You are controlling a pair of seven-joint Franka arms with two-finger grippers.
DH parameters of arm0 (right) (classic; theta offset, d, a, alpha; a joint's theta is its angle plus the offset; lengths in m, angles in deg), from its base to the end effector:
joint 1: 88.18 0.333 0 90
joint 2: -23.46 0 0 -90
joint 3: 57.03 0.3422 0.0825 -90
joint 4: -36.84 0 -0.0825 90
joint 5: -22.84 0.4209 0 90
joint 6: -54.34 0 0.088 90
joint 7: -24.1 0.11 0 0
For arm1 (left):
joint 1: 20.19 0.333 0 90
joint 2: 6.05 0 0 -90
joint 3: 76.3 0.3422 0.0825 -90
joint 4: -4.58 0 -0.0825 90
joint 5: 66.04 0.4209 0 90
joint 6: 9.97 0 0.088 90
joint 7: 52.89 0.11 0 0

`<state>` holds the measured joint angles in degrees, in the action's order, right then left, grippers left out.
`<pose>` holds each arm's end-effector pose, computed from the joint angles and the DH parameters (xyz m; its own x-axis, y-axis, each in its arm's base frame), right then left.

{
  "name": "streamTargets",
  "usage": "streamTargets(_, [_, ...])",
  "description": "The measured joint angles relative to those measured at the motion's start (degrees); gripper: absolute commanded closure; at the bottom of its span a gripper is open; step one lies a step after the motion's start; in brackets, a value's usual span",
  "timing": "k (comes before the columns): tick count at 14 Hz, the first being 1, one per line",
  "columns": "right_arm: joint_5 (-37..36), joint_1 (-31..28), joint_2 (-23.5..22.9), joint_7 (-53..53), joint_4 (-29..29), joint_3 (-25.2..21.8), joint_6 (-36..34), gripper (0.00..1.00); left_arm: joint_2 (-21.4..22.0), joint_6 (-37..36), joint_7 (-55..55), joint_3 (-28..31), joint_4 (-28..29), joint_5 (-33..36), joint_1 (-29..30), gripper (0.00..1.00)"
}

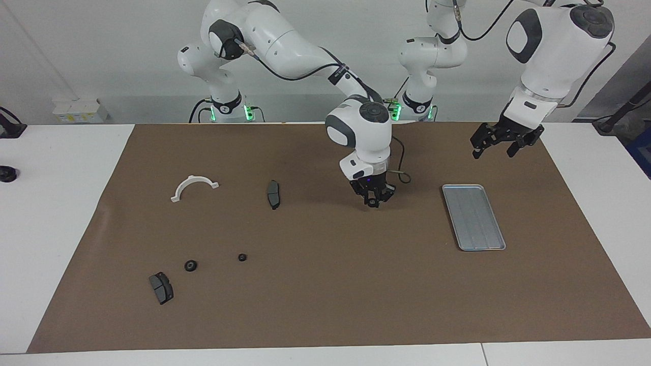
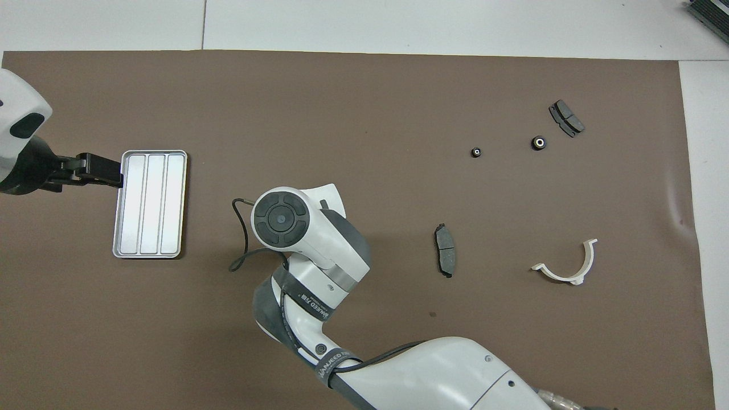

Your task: Pick bearing gear from pile to tray

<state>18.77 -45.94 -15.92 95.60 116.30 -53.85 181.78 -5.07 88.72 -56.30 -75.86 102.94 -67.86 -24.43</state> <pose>0.5649 0.5563 0.3194 0.9038 -0.4216 0.0734 -0.4100 -0.9022 -0.1340 0.5936 -0.0424 0.5964 0.9998 -0.0020 0.0209 -0.0027 -0.9995 0.0329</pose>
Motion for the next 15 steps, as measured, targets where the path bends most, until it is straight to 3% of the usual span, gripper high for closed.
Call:
streamTargets(1, [-0.5, 0.1, -0.3, 0.0, 0.0, 0.0, 0.0, 0.74, 0.0, 0.0, 0.0, 0.0, 0.0, 0.0, 0.0, 0.00])
streamTargets(3, [-1.9, -0.3, -0.6, 0.0, 0.0, -0.3, 0.0, 0.26, 0.0, 0.0, 0.0, 0.0, 0.0, 0.0, 0.0, 0.00])
streamTargets(4, [-2.2, -0.6, -0.6, -0.1, 0.0, -0.4, 0.0, 0.16, 0.0, 0.0, 0.0, -0.1, 0.0, 0.0, 0.0, 0.00])
streamTargets(8, [-3.0, -1.5, -0.3, -1.5, -0.2, -1.1, 0.0, 0.00, 0.0, 0.0, 0.0, -0.5, 0.0, 0.0, 0.0, 0.00])
streamTargets(12, [-3.2, -5.8, 2.2, -6.5, 0.1, -1.2, -0.1, 0.00, 0.0, 0.0, 0.0, -0.9, 0.2, -0.1, -0.1, 0.00])
streamTargets(15, [-3.1, -10.6, 7.7, -13.3, 4.7, -1.3, -0.9, 0.00, 0.0, 0.2, -2.3, -1.5, 1.2, -0.4, -3.6, 0.00])
